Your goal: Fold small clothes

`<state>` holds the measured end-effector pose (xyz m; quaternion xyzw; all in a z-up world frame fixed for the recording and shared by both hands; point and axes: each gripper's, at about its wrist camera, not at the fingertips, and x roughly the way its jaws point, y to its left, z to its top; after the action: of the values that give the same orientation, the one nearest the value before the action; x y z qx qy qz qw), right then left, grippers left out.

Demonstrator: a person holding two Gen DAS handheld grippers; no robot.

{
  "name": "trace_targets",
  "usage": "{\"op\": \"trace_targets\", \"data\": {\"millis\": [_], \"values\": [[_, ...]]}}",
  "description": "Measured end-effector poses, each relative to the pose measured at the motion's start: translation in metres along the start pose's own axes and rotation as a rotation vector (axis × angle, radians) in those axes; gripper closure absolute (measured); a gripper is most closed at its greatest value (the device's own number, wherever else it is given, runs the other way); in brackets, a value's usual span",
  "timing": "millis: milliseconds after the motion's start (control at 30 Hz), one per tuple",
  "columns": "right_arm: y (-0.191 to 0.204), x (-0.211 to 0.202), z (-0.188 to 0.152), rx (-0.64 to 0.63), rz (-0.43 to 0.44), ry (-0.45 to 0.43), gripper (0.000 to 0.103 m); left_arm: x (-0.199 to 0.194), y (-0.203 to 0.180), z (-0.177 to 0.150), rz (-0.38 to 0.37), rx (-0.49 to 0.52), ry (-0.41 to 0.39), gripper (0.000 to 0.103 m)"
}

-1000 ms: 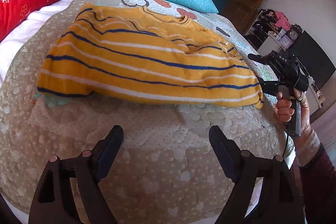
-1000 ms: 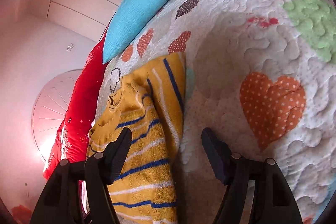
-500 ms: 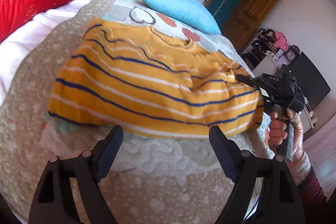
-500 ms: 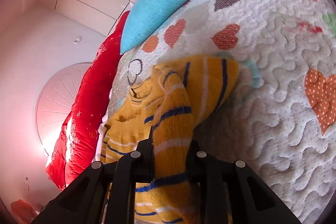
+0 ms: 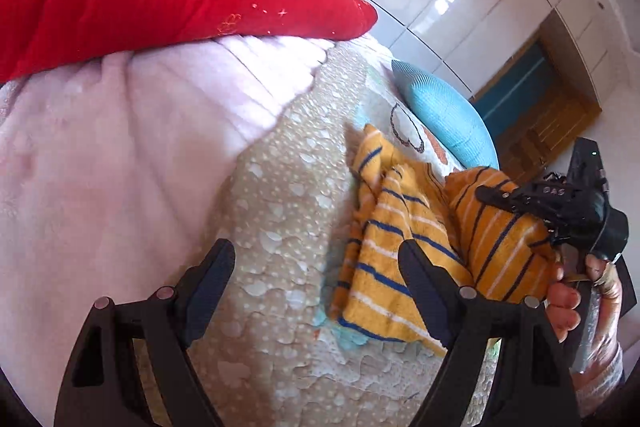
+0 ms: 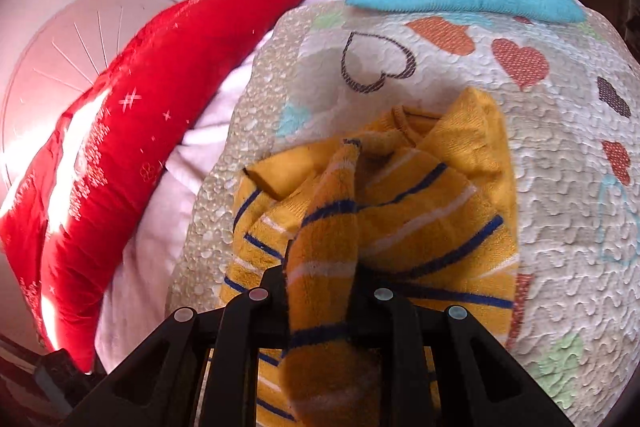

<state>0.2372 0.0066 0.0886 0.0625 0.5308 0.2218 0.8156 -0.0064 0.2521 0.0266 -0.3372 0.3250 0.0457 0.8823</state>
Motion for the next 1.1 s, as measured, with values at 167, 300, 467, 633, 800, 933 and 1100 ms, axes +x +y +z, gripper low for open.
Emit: {"op": "trace_targets", "data": {"millis": [167,300,467,633,800,933,1100], "values": [[0.024,0.034,-0.009,-0.034,0.000,0.051,0.046,-0.002,0.010,0.004,-0.012,-0.037,0.002,0.020],[0.036,0.028,-0.002,-0.043,0.067,0.038,0.045,-0.001,0.015,0.007,-0.017,-0.058,0.007,0.020],[0.048,0.018,0.003,-0.037,0.153,0.032,0.042,0.003,0.016,0.007,-0.027,-0.065,0.019,0.020],[0.062,0.025,-0.009,-0.058,0.285,0.144,0.042,0.007,0.020,0.007,-0.047,-0.089,0.035,0.020],[0.052,-0.013,-0.020,-0.086,0.317,0.037,0.042,0.009,0.019,0.007,-0.137,-0.101,0.043,0.020],[0.020,-0.048,-0.024,-0.030,0.267,-0.076,0.048,0.015,0.006,0.005,-0.212,-0.085,0.076,0.020],[-0.002,-0.024,-0.055,-0.094,0.147,0.034,0.090,0.025,-0.012,0.001,-0.293,-0.077,0.120,0.020]]}}
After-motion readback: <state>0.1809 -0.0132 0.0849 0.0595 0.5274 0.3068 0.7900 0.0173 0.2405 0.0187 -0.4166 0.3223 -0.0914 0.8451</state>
